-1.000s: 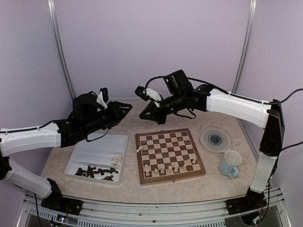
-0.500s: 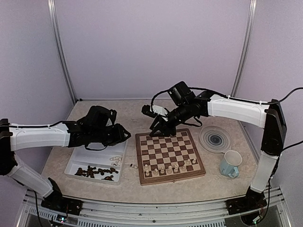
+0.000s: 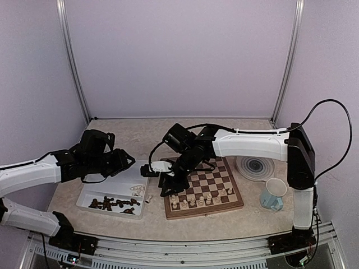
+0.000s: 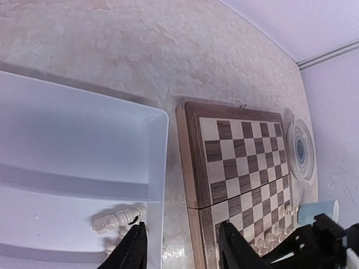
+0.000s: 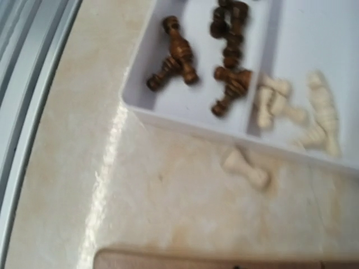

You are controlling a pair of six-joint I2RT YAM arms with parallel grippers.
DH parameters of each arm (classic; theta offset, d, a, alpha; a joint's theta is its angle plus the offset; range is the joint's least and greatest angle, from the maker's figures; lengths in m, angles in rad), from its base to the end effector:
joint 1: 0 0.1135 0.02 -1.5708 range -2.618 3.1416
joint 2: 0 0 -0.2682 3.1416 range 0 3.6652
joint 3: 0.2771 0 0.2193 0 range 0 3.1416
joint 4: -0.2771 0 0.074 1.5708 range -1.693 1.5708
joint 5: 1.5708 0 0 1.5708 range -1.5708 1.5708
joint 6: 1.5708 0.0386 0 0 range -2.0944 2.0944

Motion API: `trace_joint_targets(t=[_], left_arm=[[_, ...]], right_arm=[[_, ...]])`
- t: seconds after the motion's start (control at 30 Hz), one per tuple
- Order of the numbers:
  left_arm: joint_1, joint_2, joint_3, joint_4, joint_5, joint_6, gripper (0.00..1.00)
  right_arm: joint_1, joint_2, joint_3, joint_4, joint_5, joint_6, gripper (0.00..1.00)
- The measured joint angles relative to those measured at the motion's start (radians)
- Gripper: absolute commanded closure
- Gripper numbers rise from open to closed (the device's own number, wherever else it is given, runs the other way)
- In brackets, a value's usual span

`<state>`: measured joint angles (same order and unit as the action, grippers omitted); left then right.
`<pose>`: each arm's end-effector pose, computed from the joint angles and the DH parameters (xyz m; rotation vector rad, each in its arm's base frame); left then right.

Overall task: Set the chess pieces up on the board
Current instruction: Pick up the rook from the center of the board.

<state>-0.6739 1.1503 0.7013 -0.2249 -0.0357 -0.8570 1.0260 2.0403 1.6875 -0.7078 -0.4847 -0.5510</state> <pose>0.1685 -0.1328 0.2506 -0.2363 2.3520 -0.7576 0.1986 0.3624 0.2417 -1.9996 1.7465 0.7991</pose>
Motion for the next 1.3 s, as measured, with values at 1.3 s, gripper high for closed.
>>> trace_joint_targets(t=[1.3], left_arm=[[0.058, -0.251, -0.089, 0.001, 0.021, -0.015, 0.54]], right_arm=[[0.127, 0.454, 0.485, -0.193, 0.297, -0.137, 0.77]])
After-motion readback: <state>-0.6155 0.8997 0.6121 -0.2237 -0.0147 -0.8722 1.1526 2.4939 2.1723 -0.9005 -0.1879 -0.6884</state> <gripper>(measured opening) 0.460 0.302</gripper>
